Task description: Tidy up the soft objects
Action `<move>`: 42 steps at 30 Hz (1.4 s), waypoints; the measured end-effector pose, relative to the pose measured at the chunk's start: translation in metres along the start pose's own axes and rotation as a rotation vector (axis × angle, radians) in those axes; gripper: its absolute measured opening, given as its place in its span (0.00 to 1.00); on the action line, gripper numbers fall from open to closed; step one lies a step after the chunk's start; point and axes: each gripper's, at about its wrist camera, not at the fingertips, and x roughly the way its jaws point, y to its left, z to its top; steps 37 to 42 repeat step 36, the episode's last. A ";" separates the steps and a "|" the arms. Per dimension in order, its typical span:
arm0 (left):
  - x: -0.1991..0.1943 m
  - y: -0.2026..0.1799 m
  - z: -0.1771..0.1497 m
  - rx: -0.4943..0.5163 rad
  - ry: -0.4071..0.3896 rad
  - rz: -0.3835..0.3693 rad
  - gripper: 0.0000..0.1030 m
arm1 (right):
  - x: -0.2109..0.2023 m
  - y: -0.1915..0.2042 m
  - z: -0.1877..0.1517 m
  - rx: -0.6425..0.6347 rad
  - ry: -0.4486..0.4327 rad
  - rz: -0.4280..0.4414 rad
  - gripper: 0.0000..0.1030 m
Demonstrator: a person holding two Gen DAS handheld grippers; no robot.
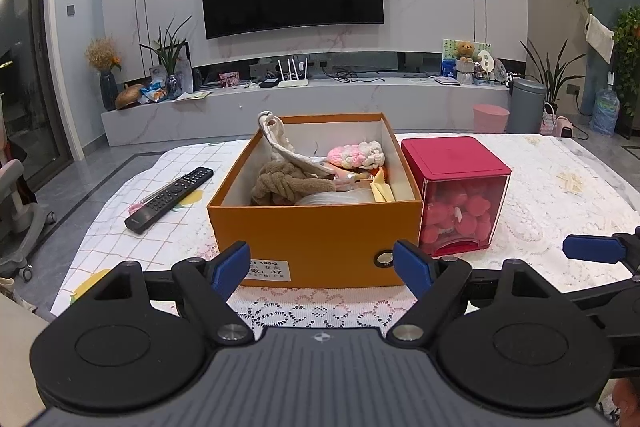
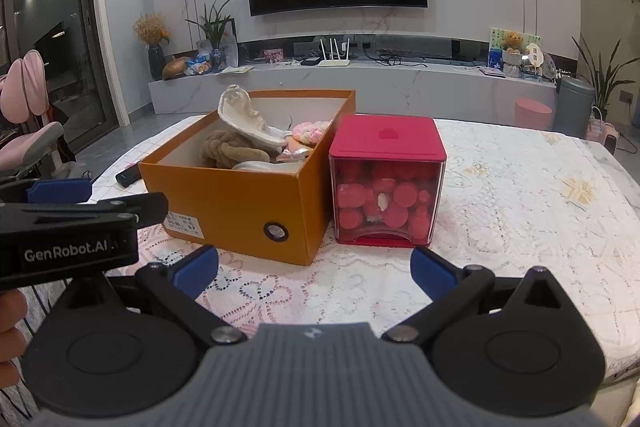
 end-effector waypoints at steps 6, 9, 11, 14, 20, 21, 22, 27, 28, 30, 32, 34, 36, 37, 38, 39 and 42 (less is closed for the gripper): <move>-0.001 -0.001 0.000 0.003 0.002 0.000 0.92 | 0.001 0.002 0.000 -0.004 0.002 0.002 0.97; 0.000 0.000 0.000 -0.004 0.007 -0.005 0.92 | 0.001 0.002 -0.001 0.000 0.004 0.006 0.97; 0.000 0.000 0.000 0.004 0.003 0.000 0.92 | 0.001 0.002 -0.001 -0.002 0.004 0.004 0.97; 0.001 -0.001 0.000 0.007 0.004 0.002 0.92 | 0.002 0.002 -0.001 -0.006 0.005 0.000 0.97; 0.001 -0.002 -0.001 0.002 0.007 0.004 0.92 | 0.002 0.002 -0.001 -0.006 0.006 -0.001 0.97; 0.001 -0.002 -0.002 0.004 0.007 0.004 0.92 | 0.002 0.002 -0.001 -0.005 0.006 0.000 0.97; 0.001 -0.003 -0.002 0.006 0.007 0.005 0.92 | 0.002 0.002 -0.001 -0.004 0.007 0.000 0.97; 0.002 -0.002 -0.003 0.010 0.010 0.013 0.92 | 0.003 0.003 -0.002 -0.002 0.010 0.002 0.97; 0.002 -0.002 -0.003 0.012 0.011 0.011 0.92 | 0.003 0.003 -0.002 -0.002 0.010 0.002 0.97; 0.002 -0.002 -0.003 0.015 0.010 0.009 0.92 | 0.004 0.004 -0.002 -0.004 0.012 0.004 0.97; 0.001 -0.002 -0.003 0.015 0.010 0.007 0.92 | 0.005 0.005 -0.002 -0.005 0.012 0.007 0.97; 0.002 -0.002 -0.003 0.012 0.012 0.007 0.92 | 0.006 0.006 -0.003 -0.007 0.014 0.007 0.97; 0.002 -0.002 -0.003 0.007 0.015 0.005 0.92 | 0.006 0.008 -0.003 -0.012 0.012 0.000 0.97; 0.002 -0.002 -0.003 0.007 0.015 0.005 0.92 | 0.006 0.008 -0.003 -0.012 0.012 0.000 0.97; 0.002 -0.002 -0.003 0.007 0.015 0.005 0.92 | 0.006 0.008 -0.003 -0.012 0.012 0.000 0.97; 0.002 -0.002 -0.003 0.007 0.015 0.005 0.92 | 0.006 0.008 -0.003 -0.012 0.012 0.000 0.97; 0.002 -0.002 -0.003 0.007 0.015 0.005 0.92 | 0.006 0.008 -0.003 -0.012 0.012 0.000 0.97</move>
